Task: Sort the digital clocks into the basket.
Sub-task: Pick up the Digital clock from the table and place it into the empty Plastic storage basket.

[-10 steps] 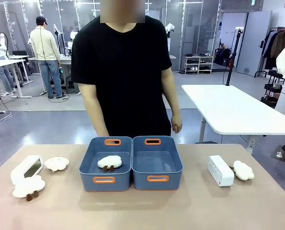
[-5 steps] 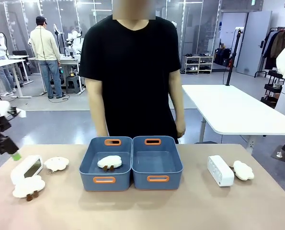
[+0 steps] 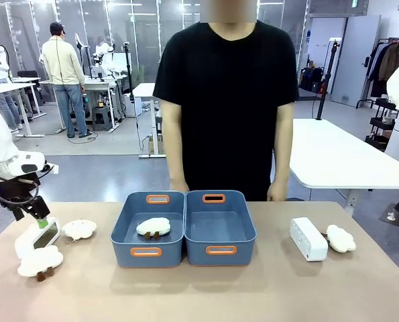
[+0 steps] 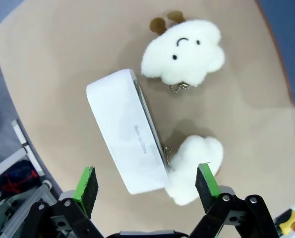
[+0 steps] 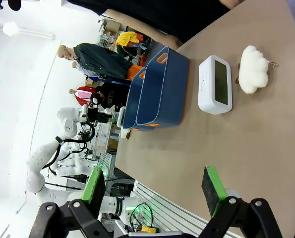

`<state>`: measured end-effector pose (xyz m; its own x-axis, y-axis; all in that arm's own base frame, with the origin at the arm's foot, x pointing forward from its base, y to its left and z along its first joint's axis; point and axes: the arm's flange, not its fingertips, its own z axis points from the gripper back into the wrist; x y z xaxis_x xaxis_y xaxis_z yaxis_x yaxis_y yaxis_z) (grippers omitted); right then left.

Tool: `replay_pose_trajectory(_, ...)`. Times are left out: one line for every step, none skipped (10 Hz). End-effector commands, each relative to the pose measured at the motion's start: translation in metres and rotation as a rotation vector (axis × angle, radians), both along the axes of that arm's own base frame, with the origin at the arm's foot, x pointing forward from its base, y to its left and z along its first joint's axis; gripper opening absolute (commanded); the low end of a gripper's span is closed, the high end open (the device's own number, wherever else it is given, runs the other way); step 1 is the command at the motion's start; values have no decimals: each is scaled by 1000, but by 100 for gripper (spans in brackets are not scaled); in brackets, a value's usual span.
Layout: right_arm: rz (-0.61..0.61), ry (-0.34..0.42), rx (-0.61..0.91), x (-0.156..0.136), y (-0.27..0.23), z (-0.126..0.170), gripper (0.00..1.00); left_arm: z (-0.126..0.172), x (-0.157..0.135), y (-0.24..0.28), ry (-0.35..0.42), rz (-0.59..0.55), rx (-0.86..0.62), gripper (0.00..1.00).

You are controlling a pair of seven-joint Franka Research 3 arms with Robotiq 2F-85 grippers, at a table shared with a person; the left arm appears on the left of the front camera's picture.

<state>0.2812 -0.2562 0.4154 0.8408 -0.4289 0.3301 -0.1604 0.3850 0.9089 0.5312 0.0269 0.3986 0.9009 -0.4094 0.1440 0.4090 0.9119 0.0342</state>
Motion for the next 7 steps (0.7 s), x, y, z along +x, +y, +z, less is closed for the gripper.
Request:
replay_pose_trajectory(13,0,-4,-2,-2,1,100,-20,26,2,-4,81,30,100)
replay_pose_trajectory(13,0,-4,-2,-2,1,100,-32,29,5,29,80,6,100)
replay_pose_trajectory(13,0,-4,-2,-2,1,100,-43,33,9,31,93,12,100)
replay_pose_trajectory(13,0,-4,-2,-2,1,100,-58,38,10,32,87,5,100)
replay_pose_trajectory(13,0,-4,-2,-2,1,100,-67,40,12,25,87,-8,100)
replay_pose_trajectory(13,0,-4,-2,-2,1,100,-76,41,12,40,98,4,100)
replay_pose_trajectory(13,0,-4,-2,-2,1,100,-83,40,10,60,99,4,100)
